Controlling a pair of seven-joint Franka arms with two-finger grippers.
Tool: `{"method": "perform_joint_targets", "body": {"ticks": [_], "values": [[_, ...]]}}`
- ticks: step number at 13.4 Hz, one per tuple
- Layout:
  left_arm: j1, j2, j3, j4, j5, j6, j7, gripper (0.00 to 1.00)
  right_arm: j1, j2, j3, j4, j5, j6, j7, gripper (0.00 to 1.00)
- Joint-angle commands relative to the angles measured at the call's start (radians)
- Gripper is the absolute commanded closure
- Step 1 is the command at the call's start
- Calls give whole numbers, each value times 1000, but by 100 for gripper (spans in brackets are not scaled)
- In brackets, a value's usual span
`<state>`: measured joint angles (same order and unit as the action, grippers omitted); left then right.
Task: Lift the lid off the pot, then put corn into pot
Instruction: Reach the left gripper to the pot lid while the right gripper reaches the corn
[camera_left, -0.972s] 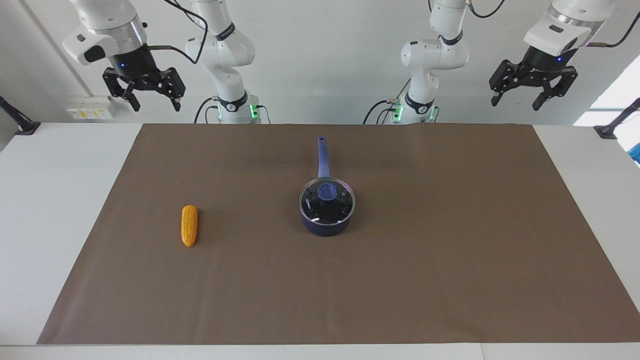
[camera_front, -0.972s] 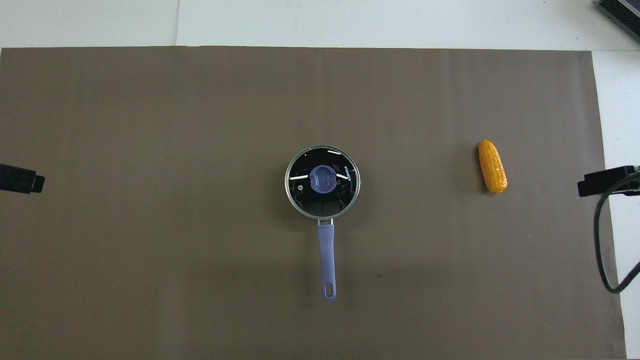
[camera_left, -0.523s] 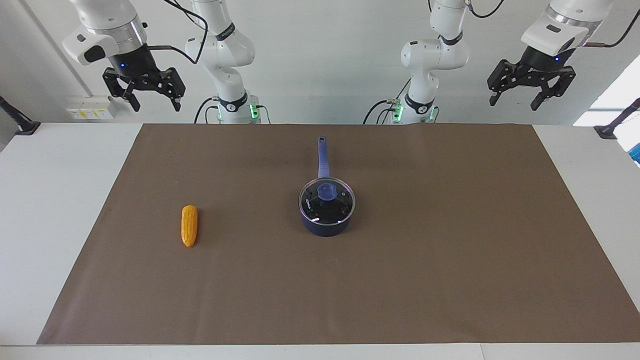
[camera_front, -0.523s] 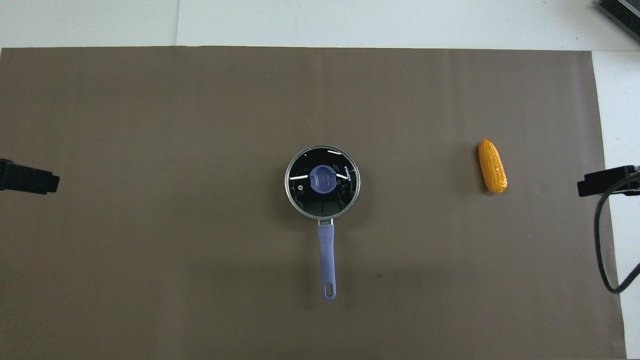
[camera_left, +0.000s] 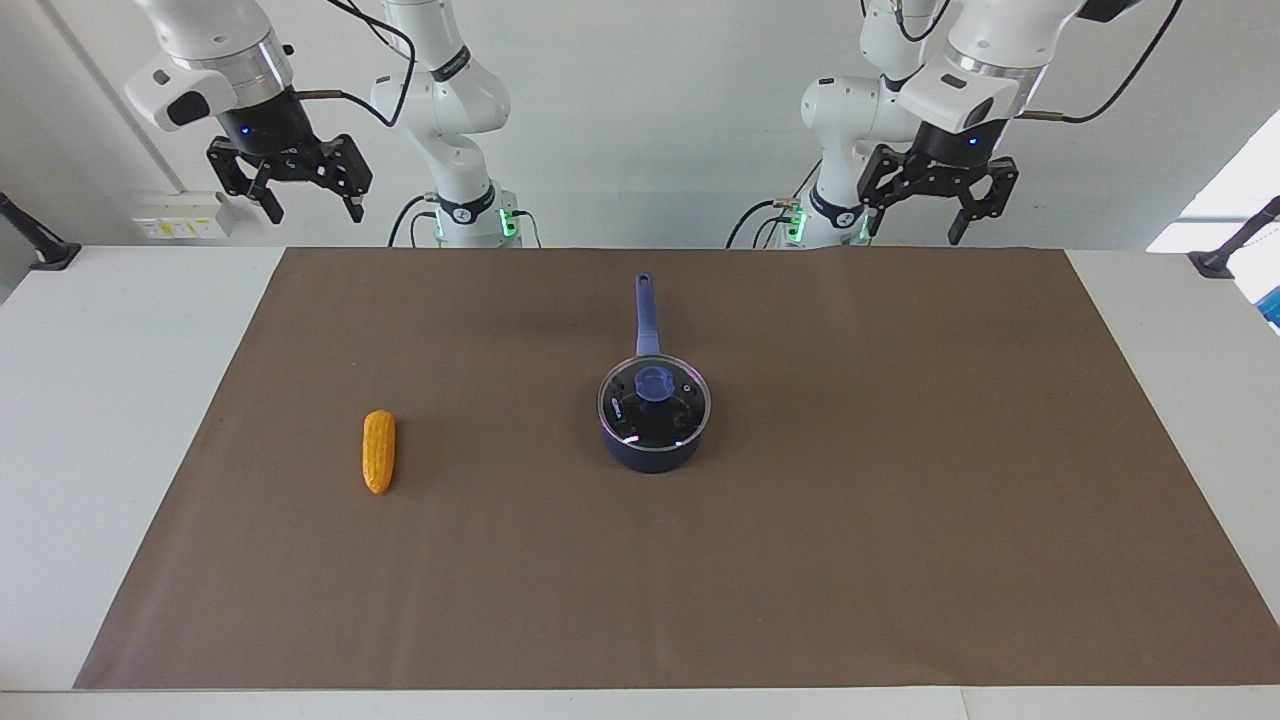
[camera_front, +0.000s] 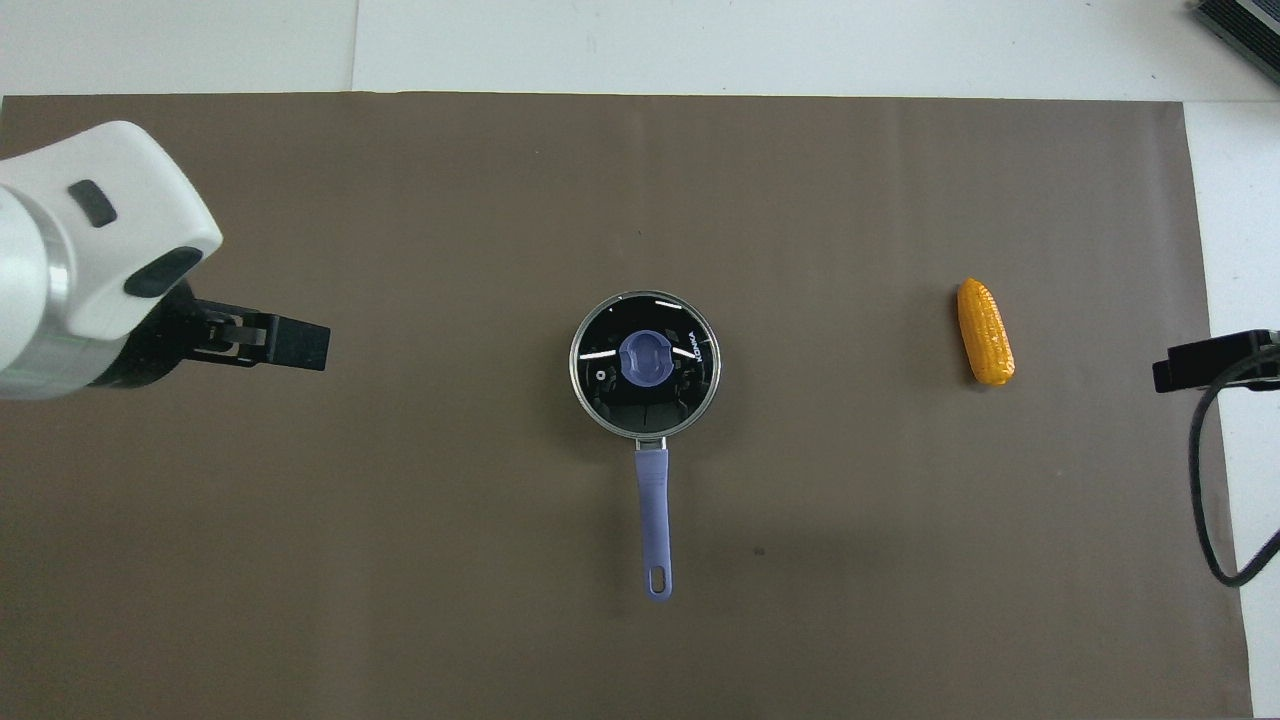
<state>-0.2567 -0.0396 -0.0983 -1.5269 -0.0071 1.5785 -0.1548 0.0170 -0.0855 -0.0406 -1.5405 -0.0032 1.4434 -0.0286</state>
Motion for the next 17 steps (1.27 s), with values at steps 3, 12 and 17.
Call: {"method": "perform_joint_targets", "body": {"ticks": [3, 12, 17], "values": [[-111, 58, 12, -29, -2, 101, -122, 0, -11, -19, 1, -21, 6, 28, -17, 0], [-298, 242, 14, -32, 51, 281, -354, 0, -11, -26, -2, -24, 23, -14, -22, 0], [-355, 334, 12, -35, 95, 396, -482, 0, -20, -42, -25, -113, 2, 85, -25, 0]]}}
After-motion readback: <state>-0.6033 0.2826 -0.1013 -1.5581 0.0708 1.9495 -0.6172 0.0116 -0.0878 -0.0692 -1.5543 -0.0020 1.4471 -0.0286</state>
